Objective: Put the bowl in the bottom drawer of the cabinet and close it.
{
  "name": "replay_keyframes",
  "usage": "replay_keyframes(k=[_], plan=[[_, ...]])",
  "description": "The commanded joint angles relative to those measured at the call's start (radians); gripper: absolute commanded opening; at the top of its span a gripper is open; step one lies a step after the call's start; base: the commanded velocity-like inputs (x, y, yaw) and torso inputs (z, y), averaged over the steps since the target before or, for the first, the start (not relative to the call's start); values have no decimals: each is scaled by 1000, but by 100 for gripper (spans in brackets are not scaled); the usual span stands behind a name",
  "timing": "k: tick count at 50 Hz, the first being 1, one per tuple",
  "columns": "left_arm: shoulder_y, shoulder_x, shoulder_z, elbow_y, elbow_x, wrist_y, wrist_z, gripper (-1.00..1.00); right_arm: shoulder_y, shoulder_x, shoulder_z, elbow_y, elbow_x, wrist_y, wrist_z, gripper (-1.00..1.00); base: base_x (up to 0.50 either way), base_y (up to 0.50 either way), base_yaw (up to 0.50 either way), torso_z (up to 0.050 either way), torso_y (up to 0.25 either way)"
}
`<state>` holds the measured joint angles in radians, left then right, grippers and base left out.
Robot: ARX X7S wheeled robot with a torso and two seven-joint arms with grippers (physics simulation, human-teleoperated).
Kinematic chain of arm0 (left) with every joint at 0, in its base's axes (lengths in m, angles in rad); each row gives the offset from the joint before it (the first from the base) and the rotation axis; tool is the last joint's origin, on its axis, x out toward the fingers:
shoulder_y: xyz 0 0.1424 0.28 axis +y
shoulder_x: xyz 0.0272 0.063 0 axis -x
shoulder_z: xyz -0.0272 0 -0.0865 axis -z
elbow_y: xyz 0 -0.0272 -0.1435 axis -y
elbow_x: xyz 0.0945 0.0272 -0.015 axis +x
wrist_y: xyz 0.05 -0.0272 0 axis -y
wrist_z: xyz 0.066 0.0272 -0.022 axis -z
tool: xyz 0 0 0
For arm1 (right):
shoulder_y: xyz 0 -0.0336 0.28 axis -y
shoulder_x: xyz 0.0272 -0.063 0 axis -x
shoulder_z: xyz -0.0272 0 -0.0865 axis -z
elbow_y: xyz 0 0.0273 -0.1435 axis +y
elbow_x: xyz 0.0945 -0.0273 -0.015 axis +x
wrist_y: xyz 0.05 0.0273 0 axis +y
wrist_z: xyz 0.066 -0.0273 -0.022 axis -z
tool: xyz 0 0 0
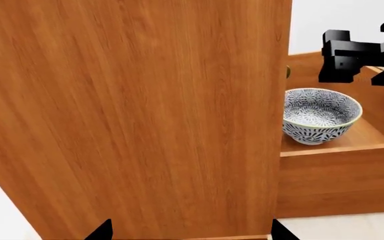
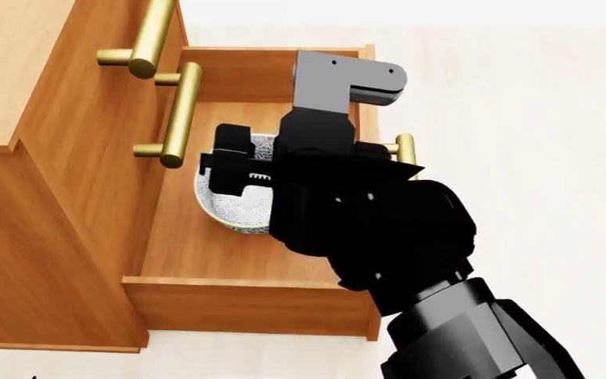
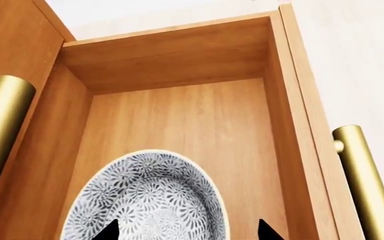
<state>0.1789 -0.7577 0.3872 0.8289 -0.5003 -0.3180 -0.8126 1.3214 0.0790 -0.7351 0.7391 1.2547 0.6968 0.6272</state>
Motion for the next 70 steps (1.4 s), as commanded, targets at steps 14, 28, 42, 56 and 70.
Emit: replay_keyframes(k=[14, 28, 42, 56, 70], plan=[[5, 29, -21, 39, -26, 19, 50, 100, 17, 18, 17, -47, 34, 36, -19, 100, 0, 0, 0, 0, 0], [4, 29, -14, 45, -22, 18, 47, 100, 52, 50, 34, -98, 66, 67, 15, 100, 0, 0, 0, 0, 0], [-4, 32, -5, 42, -17, 14, 46, 100, 87, 100, 107, -137, 122, 56, 70, 100, 0, 0, 0, 0, 0], [1, 26, -6, 45, -16, 18, 43, 100, 56, 176, 197, -252, 172, -1, 137, 100, 0, 0, 0, 0, 0], [3, 21, -9, 47, -17, 21, 38, 100, -207, 322, 238, -565, 70, -188, 155, 100, 0, 0, 0, 0, 0]])
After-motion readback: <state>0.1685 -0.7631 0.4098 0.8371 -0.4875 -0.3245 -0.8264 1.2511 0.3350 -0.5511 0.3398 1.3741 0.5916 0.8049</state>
